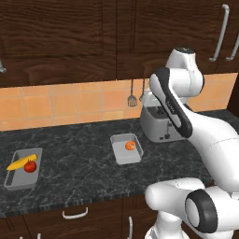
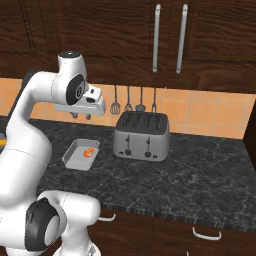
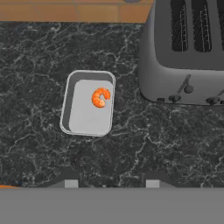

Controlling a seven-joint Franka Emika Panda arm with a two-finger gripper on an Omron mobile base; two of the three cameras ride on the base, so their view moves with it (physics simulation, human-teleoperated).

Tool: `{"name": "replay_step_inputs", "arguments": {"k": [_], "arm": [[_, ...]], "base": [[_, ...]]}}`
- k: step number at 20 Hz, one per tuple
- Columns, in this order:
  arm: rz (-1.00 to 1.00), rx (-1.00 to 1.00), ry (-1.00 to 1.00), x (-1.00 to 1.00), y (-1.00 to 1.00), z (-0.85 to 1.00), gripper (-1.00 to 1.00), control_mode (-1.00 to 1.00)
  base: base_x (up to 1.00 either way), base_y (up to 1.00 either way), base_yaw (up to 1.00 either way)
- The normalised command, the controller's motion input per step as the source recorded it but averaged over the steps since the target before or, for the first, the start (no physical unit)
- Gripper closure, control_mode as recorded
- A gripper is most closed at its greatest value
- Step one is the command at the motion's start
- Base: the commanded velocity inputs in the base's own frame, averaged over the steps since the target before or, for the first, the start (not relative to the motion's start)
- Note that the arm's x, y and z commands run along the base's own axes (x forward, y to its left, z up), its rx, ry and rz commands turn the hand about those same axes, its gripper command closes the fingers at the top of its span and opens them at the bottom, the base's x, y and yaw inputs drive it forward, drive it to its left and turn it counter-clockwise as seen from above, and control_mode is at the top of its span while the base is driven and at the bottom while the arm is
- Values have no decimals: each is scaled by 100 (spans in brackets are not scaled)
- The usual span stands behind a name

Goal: Take the meat container that has the shrimp and place it on the second highest rack of the freezer. Then take the vegetable container that has the tomato and corn and place it on the highest rack of the freezer.

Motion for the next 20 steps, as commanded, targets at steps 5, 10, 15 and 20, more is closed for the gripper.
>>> {"name": "replay_step_inputs", "arguments": {"k": [5,10,15,20], "arm": [[5,-1,0,-13,4,-12,-100,-100],[45,-7,-7,-26,28,-42,-100,-100],[48,-5,-4,0,48,-50,-100,-100],[49,-9,0,0,40,-54,-100,-100]], "base": [[0,0,0],[0,0,0],[0,0,0],[0,0,0]]}}
